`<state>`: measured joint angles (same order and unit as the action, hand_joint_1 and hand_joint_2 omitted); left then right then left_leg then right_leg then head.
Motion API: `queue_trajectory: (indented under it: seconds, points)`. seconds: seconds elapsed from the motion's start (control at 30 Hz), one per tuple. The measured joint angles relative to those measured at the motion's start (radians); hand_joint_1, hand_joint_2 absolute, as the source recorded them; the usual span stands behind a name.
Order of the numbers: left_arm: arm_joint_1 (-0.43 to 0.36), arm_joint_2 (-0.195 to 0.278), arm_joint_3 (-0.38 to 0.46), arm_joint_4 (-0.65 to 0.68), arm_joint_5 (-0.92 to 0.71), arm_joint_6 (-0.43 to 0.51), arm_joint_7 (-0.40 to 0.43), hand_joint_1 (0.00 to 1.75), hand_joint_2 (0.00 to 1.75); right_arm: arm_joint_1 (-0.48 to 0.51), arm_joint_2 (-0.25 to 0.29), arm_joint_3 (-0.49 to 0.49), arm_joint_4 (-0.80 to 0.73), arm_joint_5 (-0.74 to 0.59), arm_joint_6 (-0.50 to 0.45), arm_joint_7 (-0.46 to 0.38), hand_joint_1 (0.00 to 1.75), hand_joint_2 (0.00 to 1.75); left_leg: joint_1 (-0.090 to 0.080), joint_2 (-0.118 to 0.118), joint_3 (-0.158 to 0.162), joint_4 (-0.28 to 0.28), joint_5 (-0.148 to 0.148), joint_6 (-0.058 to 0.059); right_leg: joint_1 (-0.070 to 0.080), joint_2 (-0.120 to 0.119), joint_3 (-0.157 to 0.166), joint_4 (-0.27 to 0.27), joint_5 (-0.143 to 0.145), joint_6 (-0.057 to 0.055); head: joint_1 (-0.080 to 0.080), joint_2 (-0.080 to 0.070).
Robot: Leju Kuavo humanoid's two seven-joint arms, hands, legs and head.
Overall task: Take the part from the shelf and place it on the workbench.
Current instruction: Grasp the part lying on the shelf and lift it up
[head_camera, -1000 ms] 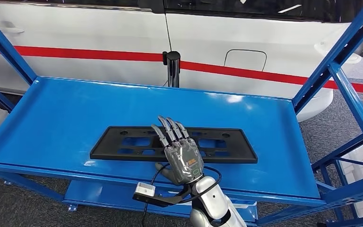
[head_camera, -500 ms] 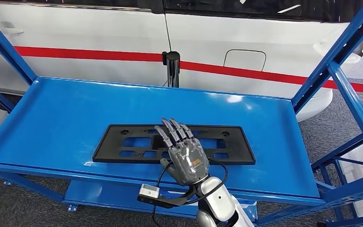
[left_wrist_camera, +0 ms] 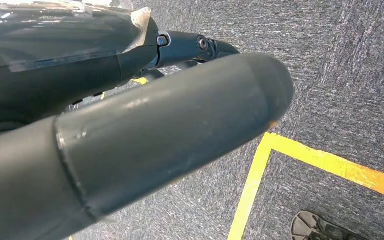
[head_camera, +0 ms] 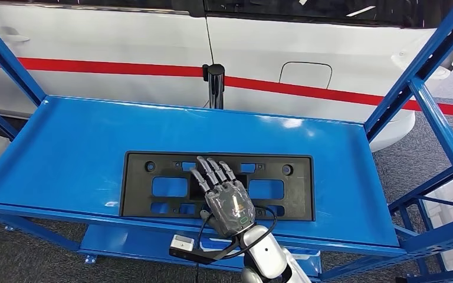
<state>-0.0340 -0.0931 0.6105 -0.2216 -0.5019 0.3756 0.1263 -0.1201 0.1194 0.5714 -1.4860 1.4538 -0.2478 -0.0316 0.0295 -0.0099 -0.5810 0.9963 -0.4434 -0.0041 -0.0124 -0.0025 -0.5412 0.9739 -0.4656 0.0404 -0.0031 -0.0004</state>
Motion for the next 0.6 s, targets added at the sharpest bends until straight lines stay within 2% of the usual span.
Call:
queue_trajectory:
  seconds: [0.6]
  points:
    - [0.000, 0.000, 0.022, 0.000, -0.010, 0.006, 0.005, 0.00, 0.00, -0.003, 0.000, 0.001, -0.063, -0.035, -0.016, -0.023, 0.00, 1.75, 0.000, 0.000, 0.000, 0.000, 0.000, 0.000, 0.000, 0.000, 0.000, 0.000, 0.000, 0.000, 0.000, 0.000]
